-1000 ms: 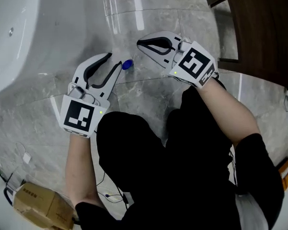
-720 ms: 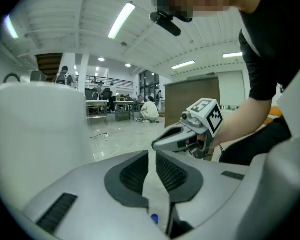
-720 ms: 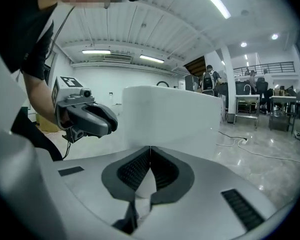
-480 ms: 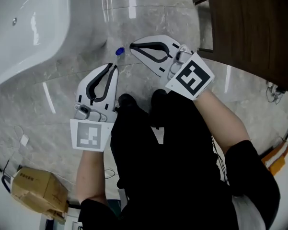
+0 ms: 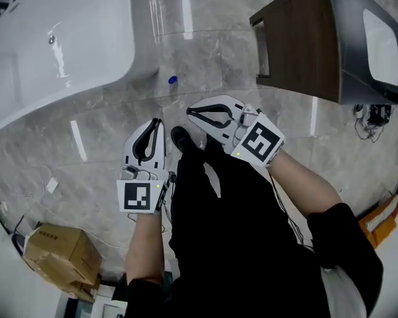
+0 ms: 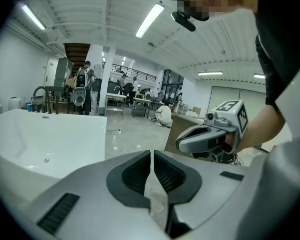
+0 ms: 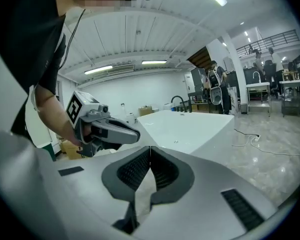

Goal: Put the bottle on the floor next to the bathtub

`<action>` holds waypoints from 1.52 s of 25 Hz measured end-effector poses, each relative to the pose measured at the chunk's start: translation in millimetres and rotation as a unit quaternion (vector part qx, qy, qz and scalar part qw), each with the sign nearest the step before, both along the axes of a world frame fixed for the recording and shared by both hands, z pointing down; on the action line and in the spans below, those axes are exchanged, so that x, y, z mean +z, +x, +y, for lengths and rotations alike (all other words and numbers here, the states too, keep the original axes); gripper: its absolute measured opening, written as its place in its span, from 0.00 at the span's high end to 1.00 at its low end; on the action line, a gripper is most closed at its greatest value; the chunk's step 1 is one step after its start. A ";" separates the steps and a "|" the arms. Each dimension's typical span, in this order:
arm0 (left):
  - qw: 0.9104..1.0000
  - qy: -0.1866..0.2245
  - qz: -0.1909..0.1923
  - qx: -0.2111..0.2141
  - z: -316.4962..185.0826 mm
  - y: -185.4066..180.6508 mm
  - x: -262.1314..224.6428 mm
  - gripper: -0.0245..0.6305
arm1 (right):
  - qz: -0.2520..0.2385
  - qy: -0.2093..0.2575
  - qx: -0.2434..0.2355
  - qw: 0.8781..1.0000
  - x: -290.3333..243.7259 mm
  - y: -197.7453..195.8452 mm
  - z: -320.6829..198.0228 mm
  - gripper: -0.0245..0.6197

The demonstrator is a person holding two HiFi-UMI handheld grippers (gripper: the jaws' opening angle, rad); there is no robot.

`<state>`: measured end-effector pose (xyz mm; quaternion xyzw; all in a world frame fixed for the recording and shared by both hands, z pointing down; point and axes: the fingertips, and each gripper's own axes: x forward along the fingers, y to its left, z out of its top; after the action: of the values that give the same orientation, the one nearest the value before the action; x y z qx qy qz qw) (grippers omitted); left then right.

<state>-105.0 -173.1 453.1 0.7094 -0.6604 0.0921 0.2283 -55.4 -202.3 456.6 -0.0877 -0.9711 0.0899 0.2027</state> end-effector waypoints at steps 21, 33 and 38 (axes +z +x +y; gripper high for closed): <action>0.998 0.054 -0.026 0.015 30.9 66.6 -242.6 0.92 | -0.074 0.031 0.067 0.994 -250.8 80.9 43.7 0.92; 0.996 0.077 -0.043 0.007 62.2 72.8 -321.4 0.92 | -0.124 -0.004 0.119 0.985 -323.2 117.3 36.1 0.92; 0.993 0.095 -0.068 0.004 61.0 68.1 -354.7 0.92 | -0.153 -0.048 0.121 0.980 -348.4 99.2 41.7 0.92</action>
<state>-37.0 -112.1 98.5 0.7223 -0.6775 0.0778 0.1147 43.8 -160.6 108.2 0.0082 -0.9887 0.1458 0.0347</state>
